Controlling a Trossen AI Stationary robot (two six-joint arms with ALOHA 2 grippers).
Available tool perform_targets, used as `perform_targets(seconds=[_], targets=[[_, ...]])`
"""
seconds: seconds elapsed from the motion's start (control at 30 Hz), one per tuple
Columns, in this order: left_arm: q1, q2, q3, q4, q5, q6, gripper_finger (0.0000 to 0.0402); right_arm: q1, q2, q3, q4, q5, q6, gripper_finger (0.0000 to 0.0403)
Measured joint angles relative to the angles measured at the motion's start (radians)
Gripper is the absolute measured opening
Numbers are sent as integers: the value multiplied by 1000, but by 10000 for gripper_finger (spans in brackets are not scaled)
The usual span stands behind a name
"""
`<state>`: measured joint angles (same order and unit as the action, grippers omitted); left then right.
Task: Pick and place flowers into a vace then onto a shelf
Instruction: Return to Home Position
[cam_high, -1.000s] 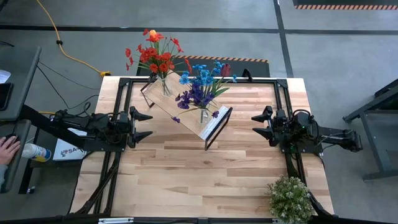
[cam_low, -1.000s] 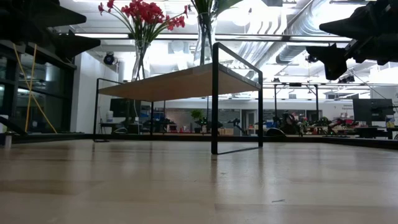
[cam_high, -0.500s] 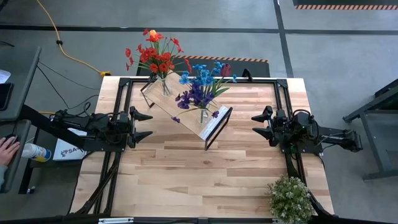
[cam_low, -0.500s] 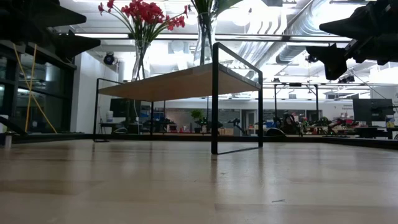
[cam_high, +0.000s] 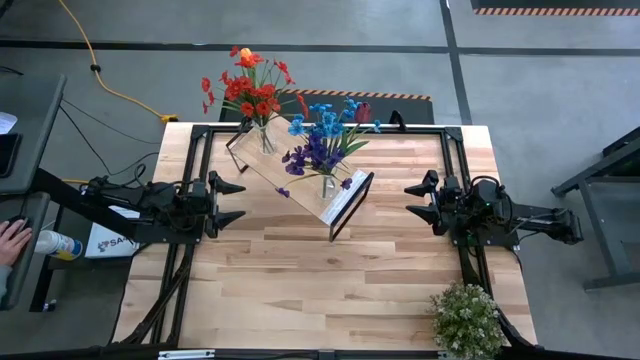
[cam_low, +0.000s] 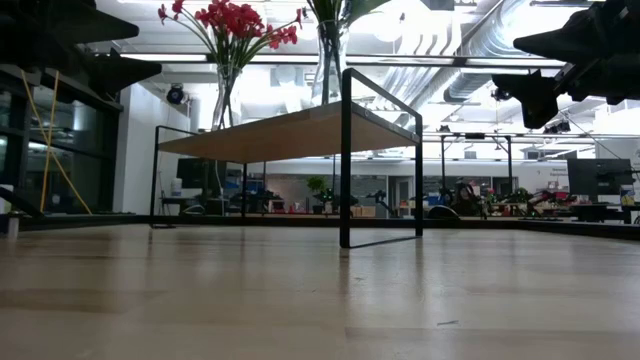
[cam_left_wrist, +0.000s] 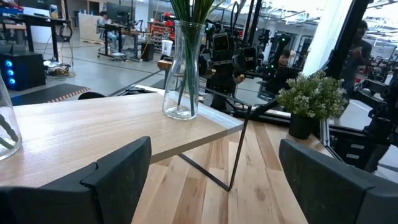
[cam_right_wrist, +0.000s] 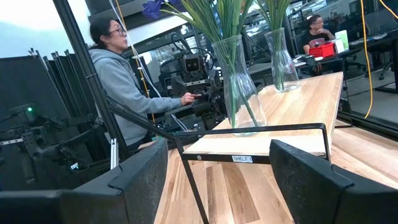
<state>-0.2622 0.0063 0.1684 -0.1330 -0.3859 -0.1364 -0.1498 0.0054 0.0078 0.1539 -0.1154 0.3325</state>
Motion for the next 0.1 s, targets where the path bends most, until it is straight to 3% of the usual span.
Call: perform_targets(seconds=[0.1], targets=[[0, 0, 0, 0, 0, 0, 386, 0, 0, 0, 0, 0, 0, 272]])
